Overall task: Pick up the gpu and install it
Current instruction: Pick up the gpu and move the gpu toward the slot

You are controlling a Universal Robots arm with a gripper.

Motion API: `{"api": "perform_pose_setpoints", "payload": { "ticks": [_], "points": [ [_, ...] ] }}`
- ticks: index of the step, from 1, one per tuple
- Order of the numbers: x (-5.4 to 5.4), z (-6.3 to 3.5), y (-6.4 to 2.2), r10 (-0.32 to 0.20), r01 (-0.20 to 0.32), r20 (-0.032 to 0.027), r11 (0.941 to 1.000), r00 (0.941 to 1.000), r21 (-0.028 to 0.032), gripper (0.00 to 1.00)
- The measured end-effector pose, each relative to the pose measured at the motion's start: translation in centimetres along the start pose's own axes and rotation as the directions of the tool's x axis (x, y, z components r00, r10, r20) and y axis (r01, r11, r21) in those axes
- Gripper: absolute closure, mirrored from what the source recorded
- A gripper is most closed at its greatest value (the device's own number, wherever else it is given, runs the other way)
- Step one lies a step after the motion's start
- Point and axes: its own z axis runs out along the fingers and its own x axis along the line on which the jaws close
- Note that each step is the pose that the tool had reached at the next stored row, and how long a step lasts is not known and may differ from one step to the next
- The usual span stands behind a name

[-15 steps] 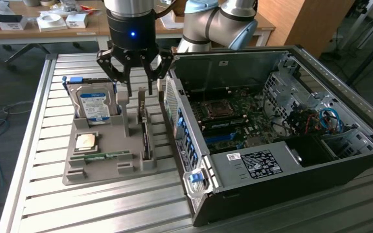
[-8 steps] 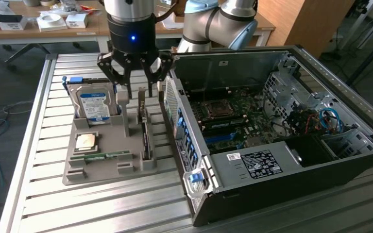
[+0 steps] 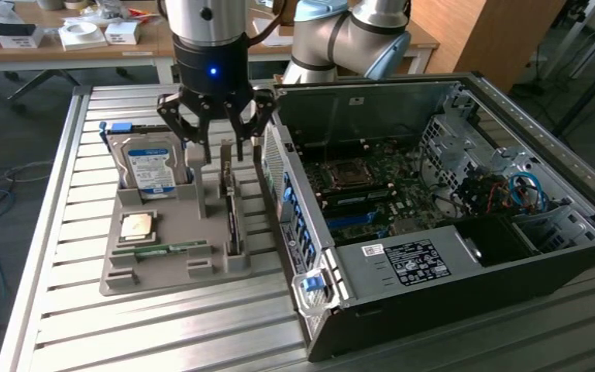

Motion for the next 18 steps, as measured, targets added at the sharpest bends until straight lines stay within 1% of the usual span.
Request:
{"api": "perform_pose_setpoints", "payload": {
  "ticks": [14, 18],
  "points": [
    [0.1, 1.60, -0.05, 0.000, 0.000, 0.0000, 1.0000, 1.0000, 0.0000, 0.51],
    [0.1, 1.67, -0.05, 0.000, 0.000, 0.0000, 1.0000, 1.0000, 0.0001, 0.51]
  ]
}}
